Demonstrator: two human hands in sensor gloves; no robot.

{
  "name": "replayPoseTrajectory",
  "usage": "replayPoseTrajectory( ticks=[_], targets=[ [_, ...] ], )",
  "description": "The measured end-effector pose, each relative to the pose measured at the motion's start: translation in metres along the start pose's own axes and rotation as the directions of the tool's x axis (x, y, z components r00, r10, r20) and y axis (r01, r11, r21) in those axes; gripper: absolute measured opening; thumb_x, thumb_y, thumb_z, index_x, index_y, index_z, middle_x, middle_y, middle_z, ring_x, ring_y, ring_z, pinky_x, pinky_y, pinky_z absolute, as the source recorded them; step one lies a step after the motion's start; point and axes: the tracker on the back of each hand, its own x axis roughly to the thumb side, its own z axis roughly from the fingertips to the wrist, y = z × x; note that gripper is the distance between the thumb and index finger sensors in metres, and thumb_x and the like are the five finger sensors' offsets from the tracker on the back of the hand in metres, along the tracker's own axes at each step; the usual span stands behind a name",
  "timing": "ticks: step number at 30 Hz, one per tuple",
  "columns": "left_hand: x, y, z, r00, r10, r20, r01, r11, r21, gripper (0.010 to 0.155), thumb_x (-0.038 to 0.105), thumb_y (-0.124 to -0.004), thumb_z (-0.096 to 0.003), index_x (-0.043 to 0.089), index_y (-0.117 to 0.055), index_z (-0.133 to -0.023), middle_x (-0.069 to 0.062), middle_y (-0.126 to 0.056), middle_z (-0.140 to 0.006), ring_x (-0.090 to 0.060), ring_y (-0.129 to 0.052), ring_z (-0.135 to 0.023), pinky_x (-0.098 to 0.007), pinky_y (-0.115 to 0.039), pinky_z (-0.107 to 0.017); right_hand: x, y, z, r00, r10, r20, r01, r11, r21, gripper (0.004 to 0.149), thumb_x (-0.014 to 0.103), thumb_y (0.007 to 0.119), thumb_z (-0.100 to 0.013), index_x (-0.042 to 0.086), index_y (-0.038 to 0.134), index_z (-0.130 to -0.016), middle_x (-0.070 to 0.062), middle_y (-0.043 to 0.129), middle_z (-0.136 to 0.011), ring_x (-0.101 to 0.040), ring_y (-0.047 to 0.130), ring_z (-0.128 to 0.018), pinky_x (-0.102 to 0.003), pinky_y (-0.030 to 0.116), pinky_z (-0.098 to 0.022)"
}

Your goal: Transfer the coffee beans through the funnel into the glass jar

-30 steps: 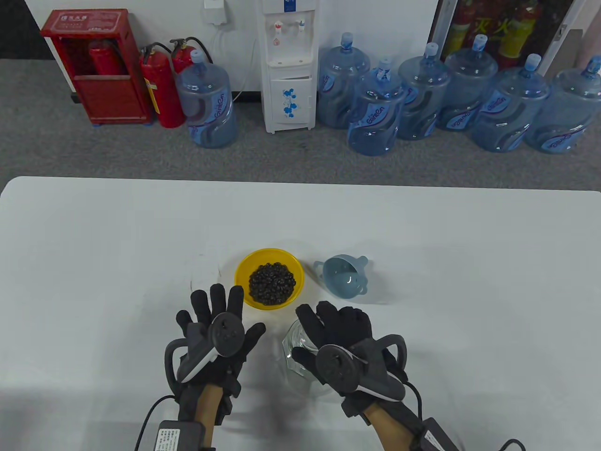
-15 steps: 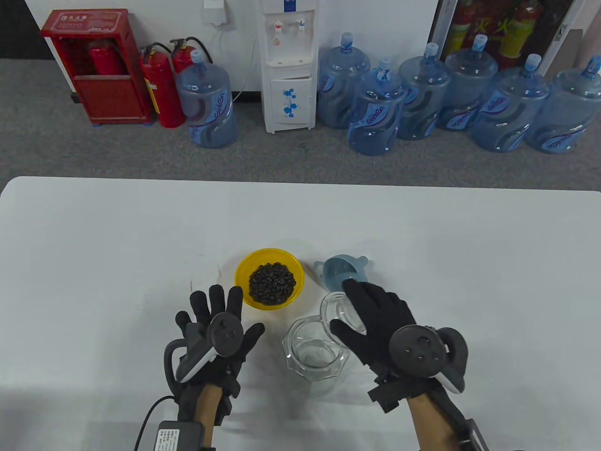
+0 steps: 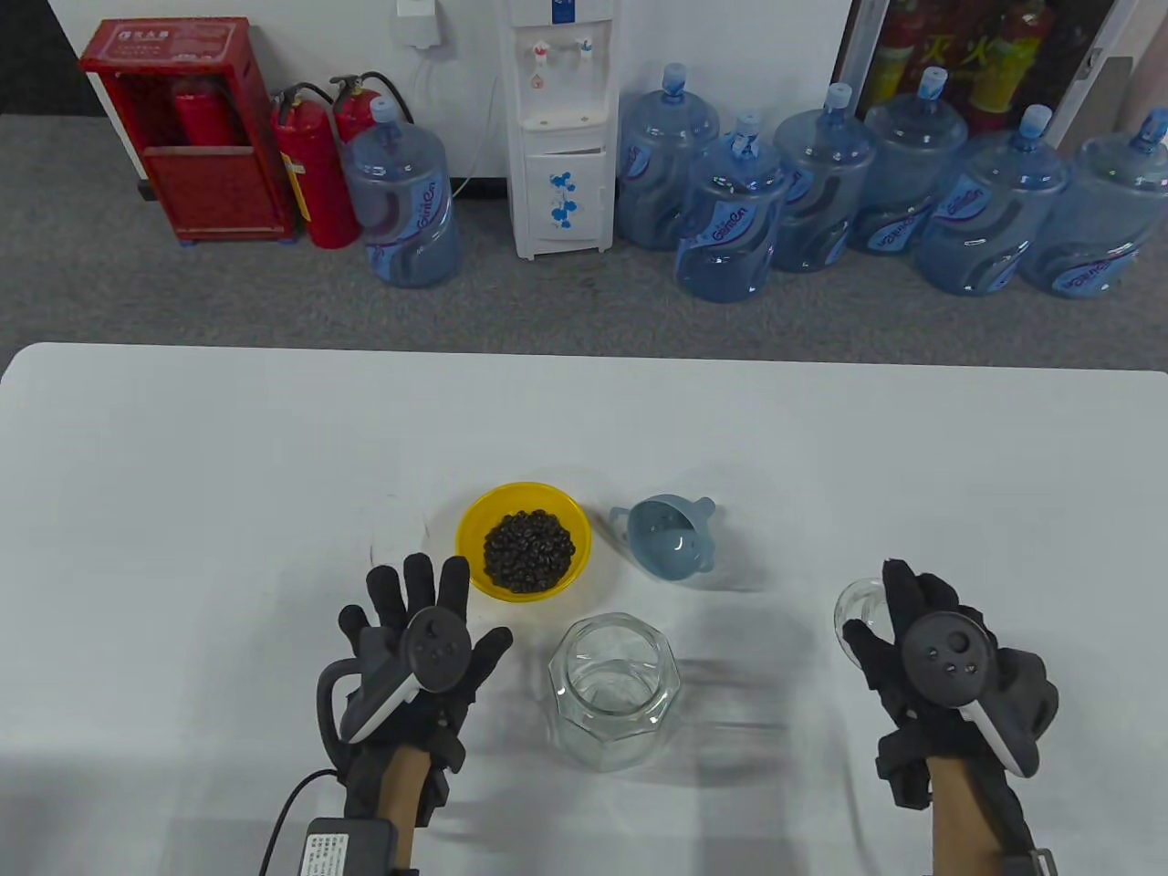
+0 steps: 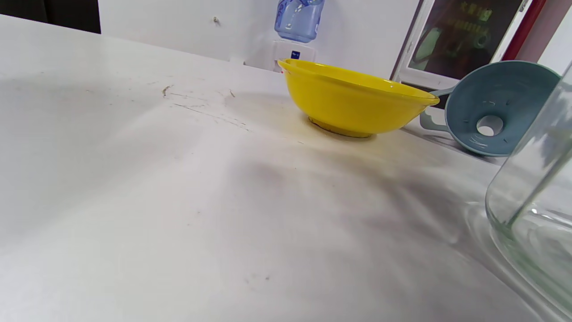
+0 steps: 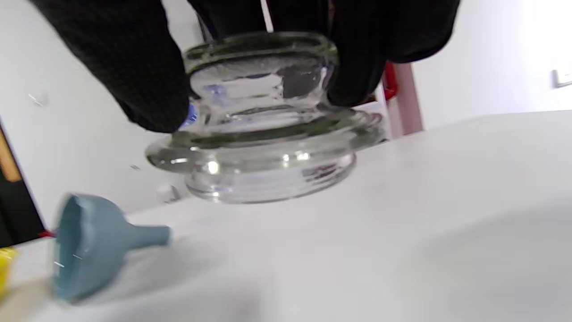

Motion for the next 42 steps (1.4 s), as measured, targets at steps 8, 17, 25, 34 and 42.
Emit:
replayPoseTrajectory(
  ticks=[8,17,25,34,42],
  targets=[
    [0.000,0.000,0.000,1.000,-0.004,-0.001,0.004,1.000,-0.001,0.082,0.074,-0.034,-0.0483,0.036,-0.002,-0.114,-0.008,0.004,-0.121,-0.042,0.012,-0.105,-0.066,-0.003,-0.067,-0.028,0.033,-0.008,0.985,0.154,-0.083,-0.144,0.983,0.114,0.073,0.049,0.095,-0.053,0.022,0.065,-0.114,-0.018,0.064,-0.118,-0.045,0.078,-0.095,-0.067,0.061,-0.073],
    [-0.001,0.000,0.000,1.000,-0.004,-0.009,0.004,1.000,-0.016,0.082,0.074,-0.035,-0.0486,0.035,-0.002,-0.114,-0.008,0.004,-0.121,-0.042,0.012,-0.105,-0.066,-0.003,-0.067,-0.036,0.043,-0.010,0.978,0.178,-0.111,-0.160,0.975,0.153,0.073,0.049,0.095,-0.054,0.021,0.065,-0.115,-0.018,0.064,-0.118,-0.045,0.078,-0.095,-0.066,0.062,-0.073],
    [-0.001,0.000,-0.001,1.000,-0.009,-0.008,0.009,1.000,-0.017,0.082,0.074,-0.035,-0.0487,0.035,-0.002,-0.114,-0.008,0.004,-0.121,-0.042,0.012,-0.105,-0.066,-0.003,-0.067,-0.044,0.048,-0.010,0.980,0.150,-0.130,-0.125,0.975,0.181,0.073,0.050,0.094,-0.054,0.022,0.064,-0.115,-0.018,0.063,-0.119,-0.044,0.078,-0.096,-0.066,0.062,-0.073],
    [0.000,0.000,-0.002,1.000,-0.013,-0.001,0.013,1.000,-0.015,0.082,0.074,-0.035,-0.0487,0.035,-0.002,-0.114,-0.008,0.003,-0.121,-0.042,0.011,-0.105,-0.066,-0.003,-0.067,-0.036,0.036,-0.018,0.984,0.140,-0.108,-0.107,0.958,0.267,0.080,0.060,0.082,-0.058,0.023,0.052,-0.121,-0.022,0.044,-0.126,-0.044,0.052,-0.111,-0.072,0.041,-0.077],
    [0.000,0.000,-0.003,1.000,-0.010,0.002,0.010,1.000,-0.017,0.082,0.074,-0.035,-0.0488,0.035,-0.002,-0.114,-0.008,0.004,-0.121,-0.042,0.011,-0.105,-0.066,-0.003,-0.067,0.034,0.007,-0.033,1.000,-0.017,-0.004,0.017,0.999,0.030,0.080,0.063,0.078,-0.059,0.020,0.053,-0.121,-0.019,0.050,-0.125,-0.042,0.058,-0.109,-0.073,0.036,-0.077]
  ],
)
